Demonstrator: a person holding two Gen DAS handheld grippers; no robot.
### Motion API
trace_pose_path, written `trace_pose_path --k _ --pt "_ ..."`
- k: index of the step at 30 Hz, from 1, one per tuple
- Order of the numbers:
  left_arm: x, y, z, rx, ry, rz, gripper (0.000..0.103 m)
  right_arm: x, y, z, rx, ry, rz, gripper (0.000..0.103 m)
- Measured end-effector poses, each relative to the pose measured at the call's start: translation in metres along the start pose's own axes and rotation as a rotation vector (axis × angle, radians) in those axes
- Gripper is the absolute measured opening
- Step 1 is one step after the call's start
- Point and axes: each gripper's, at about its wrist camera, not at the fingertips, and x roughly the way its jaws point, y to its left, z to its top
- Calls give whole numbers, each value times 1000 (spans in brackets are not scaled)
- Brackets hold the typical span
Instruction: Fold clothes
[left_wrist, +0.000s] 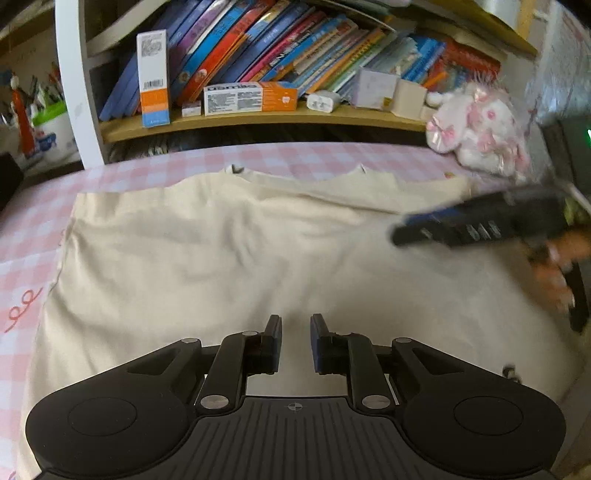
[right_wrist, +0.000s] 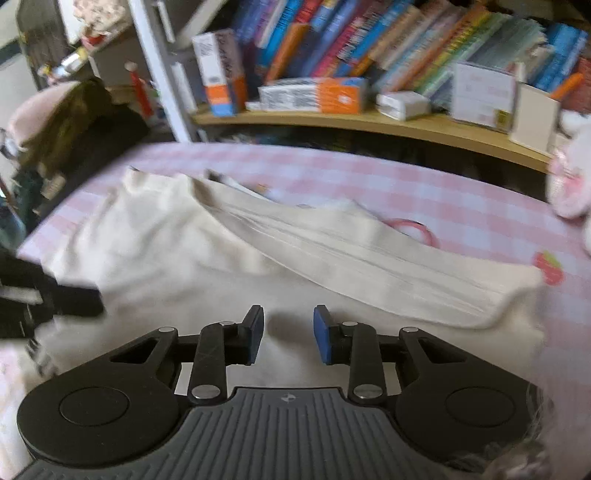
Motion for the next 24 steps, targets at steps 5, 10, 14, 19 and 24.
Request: trace_pose_path --k 5,10,14,19,24 --pt "-8 -5 -14 27 28 44 18 23 9 17 -48 -1 -14 26" --pt "-22 3 -27 -10 31 76 18 45 19 35 -96 -2 -28 17" --pt "-32 14 -34 -38 24 113 18 41 0 56 -128 -117 -172 18" --pt "-44 32 -40 -78 3 171 18 6 -23 48 -31 -165 -215 18" --pt "-65 64 -51 -170 -22 250 18 -38 -33 0 43 -138 -269 18"
